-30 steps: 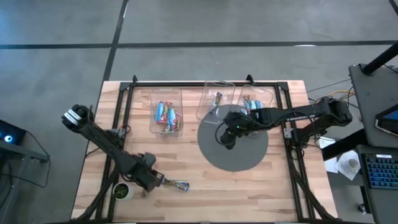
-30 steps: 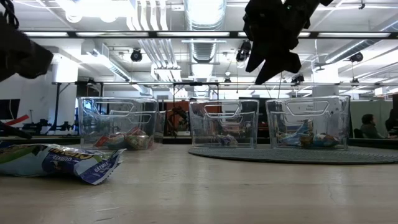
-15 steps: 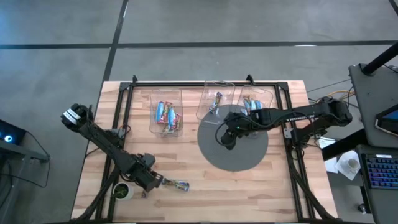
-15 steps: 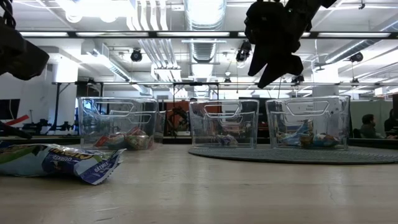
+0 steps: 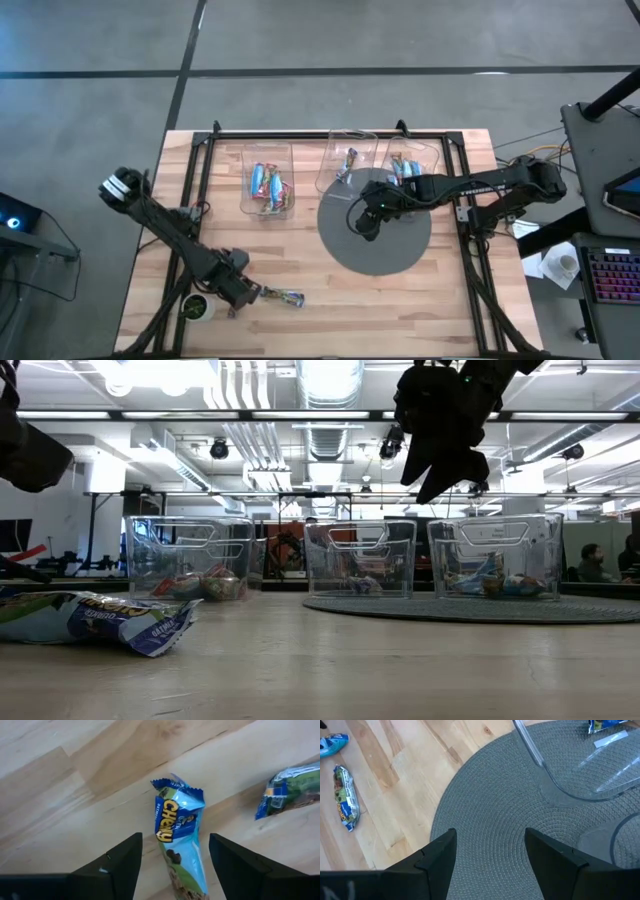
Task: Pick and place Granola Bars by type
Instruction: Put the blue granola bar into the middle transparent bin
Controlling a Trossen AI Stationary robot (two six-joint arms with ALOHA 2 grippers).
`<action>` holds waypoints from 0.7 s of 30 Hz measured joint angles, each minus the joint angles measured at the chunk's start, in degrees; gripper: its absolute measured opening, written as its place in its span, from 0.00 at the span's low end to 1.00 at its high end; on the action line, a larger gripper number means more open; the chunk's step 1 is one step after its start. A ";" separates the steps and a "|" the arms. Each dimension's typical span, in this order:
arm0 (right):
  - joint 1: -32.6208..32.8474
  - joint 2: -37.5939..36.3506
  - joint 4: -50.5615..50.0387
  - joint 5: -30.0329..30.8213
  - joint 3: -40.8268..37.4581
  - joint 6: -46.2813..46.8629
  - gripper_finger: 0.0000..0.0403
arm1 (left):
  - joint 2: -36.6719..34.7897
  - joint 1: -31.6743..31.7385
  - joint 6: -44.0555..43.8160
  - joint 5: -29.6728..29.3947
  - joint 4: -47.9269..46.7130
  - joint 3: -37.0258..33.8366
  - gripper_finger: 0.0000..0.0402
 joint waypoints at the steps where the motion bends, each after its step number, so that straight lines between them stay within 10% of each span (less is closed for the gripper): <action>1: 0.00 0.00 0.00 0.00 0.00 0.00 0.56 | 0.28 -0.17 -0.02 0.04 0.14 -0.13 0.53; 21: 0.00 0.02 -0.02 0.00 -0.11 -0.02 0.56 | 6.80 -1.35 0.06 3.18 5.30 -0.62 0.45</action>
